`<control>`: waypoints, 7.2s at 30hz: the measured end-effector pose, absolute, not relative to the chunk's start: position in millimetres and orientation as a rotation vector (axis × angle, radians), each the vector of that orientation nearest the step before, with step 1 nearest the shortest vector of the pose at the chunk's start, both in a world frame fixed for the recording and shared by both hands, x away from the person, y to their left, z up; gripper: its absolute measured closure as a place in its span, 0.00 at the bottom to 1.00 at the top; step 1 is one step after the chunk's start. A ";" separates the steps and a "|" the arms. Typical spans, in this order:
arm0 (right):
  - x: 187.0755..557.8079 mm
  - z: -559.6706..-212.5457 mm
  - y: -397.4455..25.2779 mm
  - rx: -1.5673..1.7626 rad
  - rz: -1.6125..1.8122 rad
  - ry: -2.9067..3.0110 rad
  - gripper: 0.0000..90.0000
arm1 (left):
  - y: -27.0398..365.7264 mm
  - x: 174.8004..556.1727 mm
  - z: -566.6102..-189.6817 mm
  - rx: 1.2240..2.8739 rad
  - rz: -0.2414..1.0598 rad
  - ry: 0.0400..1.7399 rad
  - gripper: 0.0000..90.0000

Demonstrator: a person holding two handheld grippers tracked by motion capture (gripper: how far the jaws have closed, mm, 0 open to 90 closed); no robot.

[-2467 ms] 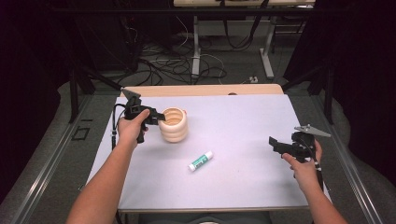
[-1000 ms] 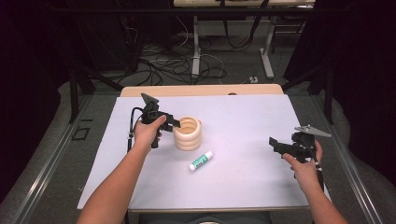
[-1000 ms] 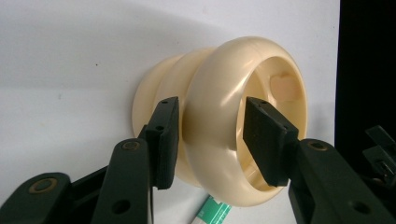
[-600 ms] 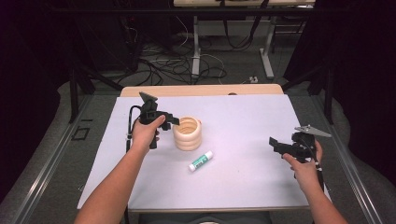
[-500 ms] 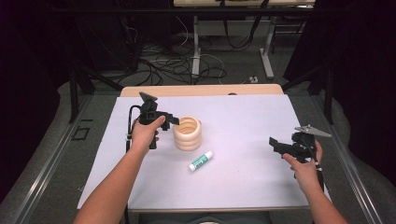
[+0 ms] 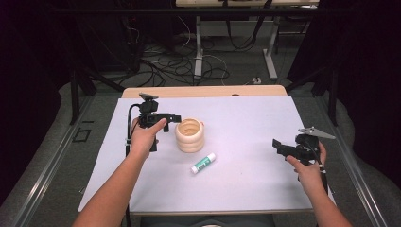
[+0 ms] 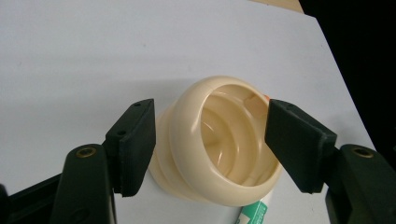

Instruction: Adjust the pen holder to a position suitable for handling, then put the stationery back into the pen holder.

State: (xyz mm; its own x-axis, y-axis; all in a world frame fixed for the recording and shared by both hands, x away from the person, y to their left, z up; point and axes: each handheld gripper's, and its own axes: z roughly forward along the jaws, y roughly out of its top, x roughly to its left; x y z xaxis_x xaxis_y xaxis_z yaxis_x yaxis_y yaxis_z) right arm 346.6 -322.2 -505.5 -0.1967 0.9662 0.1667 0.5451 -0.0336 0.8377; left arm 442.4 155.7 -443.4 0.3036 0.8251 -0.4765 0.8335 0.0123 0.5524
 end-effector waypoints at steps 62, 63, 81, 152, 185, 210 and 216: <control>346.2 -505.9 -320.6 1.583 1.149 1.789 0.05 | 112.9 348.9 -454.2 2.083 0.377 0.835 0.16; 346.2 -505.8 -320.5 1.583 1.149 1.789 0.05 | 111.5 348.9 -454.9 2.096 0.366 0.828 0.17; 346.7 -506.1 -320.4 1.584 1.145 1.789 0.05 | 70.8 346.8 -464.6 2.221 0.309 0.781 0.28; 346.9 -507.6 -319.5 1.589 1.155 1.779 0.05 | 26.9 372.3 -539.4 2.456 0.204 0.927 0.70; 346.7 -507.4 -321.7 1.580 1.147 1.803 0.05 | 21.9 365.0 -534.5 2.464 0.194 0.899 0.72; 347.3 -507.9 -320.1 1.591 1.149 1.804 0.05 | 30.2 359.6 -491.0 2.306 0.221 0.852 0.72; 347.1 -507.5 -321.8 1.582 1.151 1.801 0.05 | 35.5 361.8 -477.7 2.261 0.218 0.849 0.72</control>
